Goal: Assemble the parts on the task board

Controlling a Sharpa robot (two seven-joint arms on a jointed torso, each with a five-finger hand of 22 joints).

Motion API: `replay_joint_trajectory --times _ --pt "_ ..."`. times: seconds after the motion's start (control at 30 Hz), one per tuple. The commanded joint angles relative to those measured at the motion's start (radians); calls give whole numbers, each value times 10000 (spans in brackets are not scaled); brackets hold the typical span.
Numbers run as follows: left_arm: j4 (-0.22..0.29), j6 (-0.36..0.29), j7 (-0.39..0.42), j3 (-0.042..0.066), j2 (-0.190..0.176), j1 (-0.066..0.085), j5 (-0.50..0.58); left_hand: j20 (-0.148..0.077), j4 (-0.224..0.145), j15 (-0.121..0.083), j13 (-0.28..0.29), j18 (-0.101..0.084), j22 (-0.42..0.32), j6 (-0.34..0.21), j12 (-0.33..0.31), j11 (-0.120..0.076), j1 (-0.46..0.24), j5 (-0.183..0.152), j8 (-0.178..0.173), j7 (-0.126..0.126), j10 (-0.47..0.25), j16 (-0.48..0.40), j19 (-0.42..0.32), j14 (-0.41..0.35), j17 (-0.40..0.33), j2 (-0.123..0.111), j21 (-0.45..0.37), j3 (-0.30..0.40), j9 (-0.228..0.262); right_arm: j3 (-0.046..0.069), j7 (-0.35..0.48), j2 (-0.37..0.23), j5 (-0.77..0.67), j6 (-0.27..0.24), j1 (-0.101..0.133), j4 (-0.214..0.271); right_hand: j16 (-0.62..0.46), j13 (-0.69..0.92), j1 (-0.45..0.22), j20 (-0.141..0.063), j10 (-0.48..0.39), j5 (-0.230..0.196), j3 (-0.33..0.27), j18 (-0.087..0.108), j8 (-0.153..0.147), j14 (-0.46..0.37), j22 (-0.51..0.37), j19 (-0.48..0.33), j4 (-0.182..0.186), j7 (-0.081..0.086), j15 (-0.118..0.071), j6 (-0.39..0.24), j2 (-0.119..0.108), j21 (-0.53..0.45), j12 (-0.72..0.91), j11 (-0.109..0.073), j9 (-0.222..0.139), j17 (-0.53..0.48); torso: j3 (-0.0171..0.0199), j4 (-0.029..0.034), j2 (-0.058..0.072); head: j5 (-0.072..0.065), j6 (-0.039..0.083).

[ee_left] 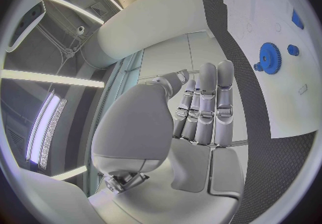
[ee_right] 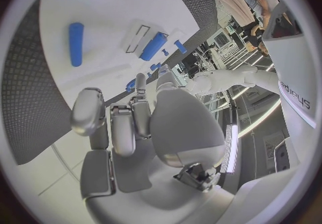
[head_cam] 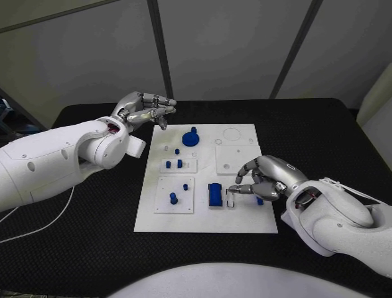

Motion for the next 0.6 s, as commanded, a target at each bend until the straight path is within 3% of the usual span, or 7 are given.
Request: replay_joint_trajectory --times 0.03,0.17,0.27,0.4,0.6 --pt "13 57 73 6 -19 14 35 25 8 56 -16 -111 -17 -54 59 -11 -70 -17 37 15 -64 45 -20 -36 -10 11 -68 -38 11 3 150 -465 568 437 15 59 -62 -1231 60 106 -203 687 -80 46 -487 837 -150 -90 115 127 157 -101 26 -135 -420 97 -345 1725 -26 4 9 -125 33" --pt "47 63 92 6 -36 15 35 21 -31 51 -17 -108 -18 -60 79 -15 -43 -18 48 10 -73 48 -19 -42 -20 -14 -70 -36 10 -1 -131 -919 217 811 13 85 -50 -1248 130 144 -203 752 -130 43 -688 844 -126 -71 150 169 187 -99 25 -130 -449 137 -494 1755 -19 -16 20 -244 81" --pt "50 58 97 5 -38 15 35 20 -32 50 -17 -108 -18 -60 80 -15 -42 -18 48 9 -73 48 -19 -42 -20 -14 -70 -36 10 -3 -314 -1059 -149 982 9 89 -41 -1225 162 156 -176 772 -154 37 -731 849 -85 -44 171 159 190 1 29 -107 -416 134 -544 1775 13 -70 -3 -246 63" --pt "52 62 102 5 -25 15 35 20 -32 50 -17 -108 -18 -60 80 -15 -42 -18 48 9 -73 48 -19 -42 -20 -14 -70 -36 10 -7 -504 -1090 -445 1186 2 44 -31 -1206 188 160 -153 786 -187 32 -759 854 -54 -22 193 141 185 117 22 -90 -390 121 -588 1795 17 -96 -13 -268 54" --pt "52 57 103 5 -38 15 35 20 -32 50 -17 -108 -18 -60 80 -15 -42 -18 48 9 -73 48 -19 -42 -20 -14 -70 -36 10 -12 -767 -1000 -801 1530 -18 -89 -1 -1020 186 159 -24 812 -235 15 -802 868 38 32 226 135 180 182 -4 -33 -129 115 -633 1855 14 -67 -9 -294 36"
